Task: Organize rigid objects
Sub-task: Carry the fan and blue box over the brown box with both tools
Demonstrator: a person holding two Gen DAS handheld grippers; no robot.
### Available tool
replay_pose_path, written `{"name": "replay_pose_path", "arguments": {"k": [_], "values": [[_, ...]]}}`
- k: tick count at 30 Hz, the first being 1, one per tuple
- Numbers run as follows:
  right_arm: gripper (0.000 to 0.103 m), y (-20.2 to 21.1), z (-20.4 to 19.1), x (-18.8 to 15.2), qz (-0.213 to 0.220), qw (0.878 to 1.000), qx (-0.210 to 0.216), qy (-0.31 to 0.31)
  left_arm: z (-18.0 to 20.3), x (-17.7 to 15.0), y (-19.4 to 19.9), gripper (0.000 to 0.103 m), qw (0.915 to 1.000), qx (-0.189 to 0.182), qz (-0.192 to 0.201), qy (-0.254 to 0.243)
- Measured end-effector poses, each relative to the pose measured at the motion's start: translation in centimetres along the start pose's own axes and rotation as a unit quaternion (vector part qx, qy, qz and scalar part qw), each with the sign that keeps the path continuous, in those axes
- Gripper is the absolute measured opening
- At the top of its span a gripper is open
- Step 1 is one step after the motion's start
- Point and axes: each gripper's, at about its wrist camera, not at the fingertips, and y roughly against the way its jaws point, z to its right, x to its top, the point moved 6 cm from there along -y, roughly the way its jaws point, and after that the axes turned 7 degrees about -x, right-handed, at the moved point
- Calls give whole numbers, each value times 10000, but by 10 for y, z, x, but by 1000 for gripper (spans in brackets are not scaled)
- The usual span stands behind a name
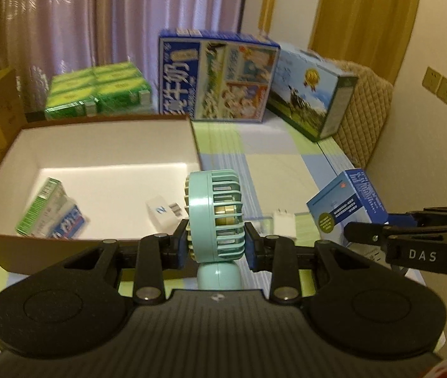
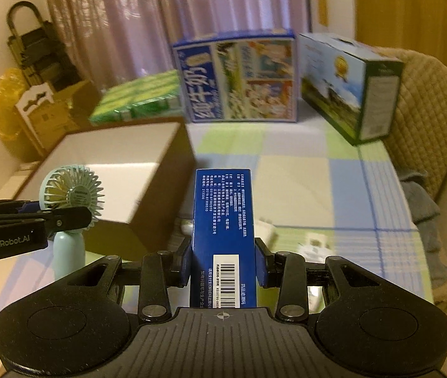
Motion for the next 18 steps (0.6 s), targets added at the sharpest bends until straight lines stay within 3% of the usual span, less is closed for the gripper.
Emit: {"name": "replay_pose_path", "arguments": {"k": [10, 18], "values": [[35, -4, -72, 39, 328, 9976, 535, 290, -49, 25, 34, 30, 9989, 290, 360, 62], [35, -29, -127, 76, 463, 9949, 819, 375, -87, 55, 39, 30, 9977, 400, 541, 45]]}}
